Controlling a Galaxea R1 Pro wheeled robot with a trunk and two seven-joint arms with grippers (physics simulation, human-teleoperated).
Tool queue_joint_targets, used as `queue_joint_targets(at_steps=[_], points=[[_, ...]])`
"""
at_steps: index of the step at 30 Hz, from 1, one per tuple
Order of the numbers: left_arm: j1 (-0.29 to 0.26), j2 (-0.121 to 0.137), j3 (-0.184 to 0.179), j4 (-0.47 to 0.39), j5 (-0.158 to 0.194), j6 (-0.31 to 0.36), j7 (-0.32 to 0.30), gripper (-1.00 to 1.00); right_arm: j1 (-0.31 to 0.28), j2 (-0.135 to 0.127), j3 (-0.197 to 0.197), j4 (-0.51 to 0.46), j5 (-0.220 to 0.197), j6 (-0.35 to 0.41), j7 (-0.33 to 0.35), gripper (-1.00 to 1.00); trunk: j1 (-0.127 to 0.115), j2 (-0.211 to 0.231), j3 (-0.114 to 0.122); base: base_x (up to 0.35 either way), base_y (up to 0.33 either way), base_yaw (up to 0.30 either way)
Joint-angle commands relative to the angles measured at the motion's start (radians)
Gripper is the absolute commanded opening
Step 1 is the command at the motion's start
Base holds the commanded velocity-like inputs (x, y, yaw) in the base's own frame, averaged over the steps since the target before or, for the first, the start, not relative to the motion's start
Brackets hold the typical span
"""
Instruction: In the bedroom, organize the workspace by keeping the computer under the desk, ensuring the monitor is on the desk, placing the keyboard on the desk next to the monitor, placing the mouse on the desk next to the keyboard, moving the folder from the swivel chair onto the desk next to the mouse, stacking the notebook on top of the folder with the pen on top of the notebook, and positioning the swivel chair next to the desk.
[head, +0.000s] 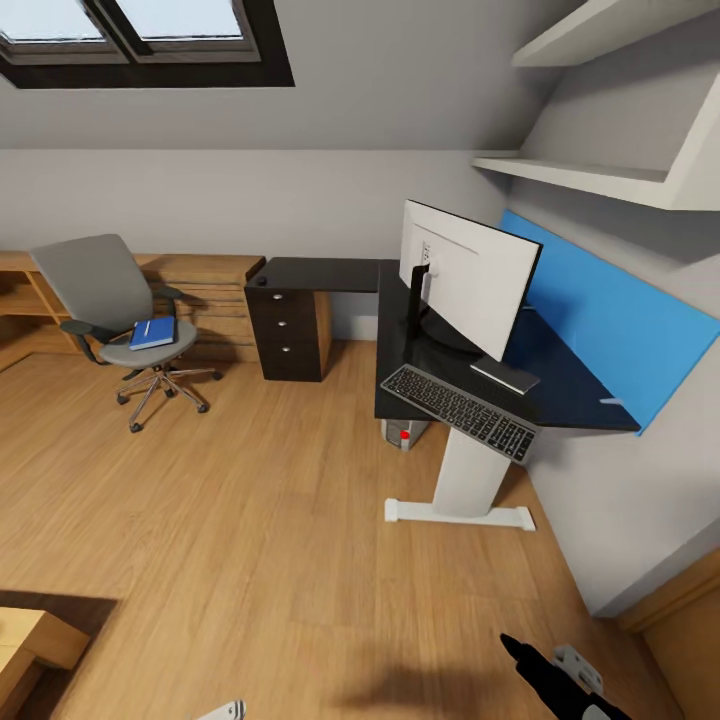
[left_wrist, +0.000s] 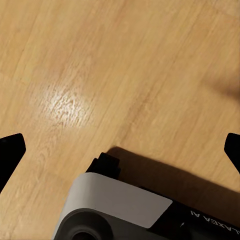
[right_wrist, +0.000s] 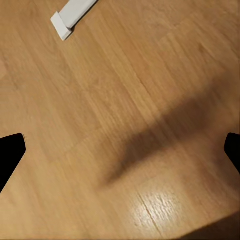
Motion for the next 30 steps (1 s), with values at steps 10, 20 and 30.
queue_joint_targets(at_steps=[10, 20, 30], points=[[0.0, 0.004, -0.009, -0.002, 0.006, 0.003, 0.009, 1.0, -0.001, -0.082, -0.01, -0.097, 0.004, -0.028, 0.032, 1.0, 0.0, -0.001, -0.001, 0.0, 0.0, 0.0], [0.0, 0.004, -0.01, -0.002, 0.006, 0.002, 0.011, 1.0, -0.008, -0.163, -0.017, -0.282, -0.013, 0.11, -0.01, 1.0, 0.0, -0.001, -0.001, 0.0, 0.0, 0.0], [0.0, 0.004, -0.011, -0.004, 0.005, -0.025, 0.015, 1.0, -0.076, -0.195, -0.038, -0.292, -0.067, 0.196, -0.016, 1.0, 0.0, -0.001, -0.001, 0.0, 0.0, 0.0]])
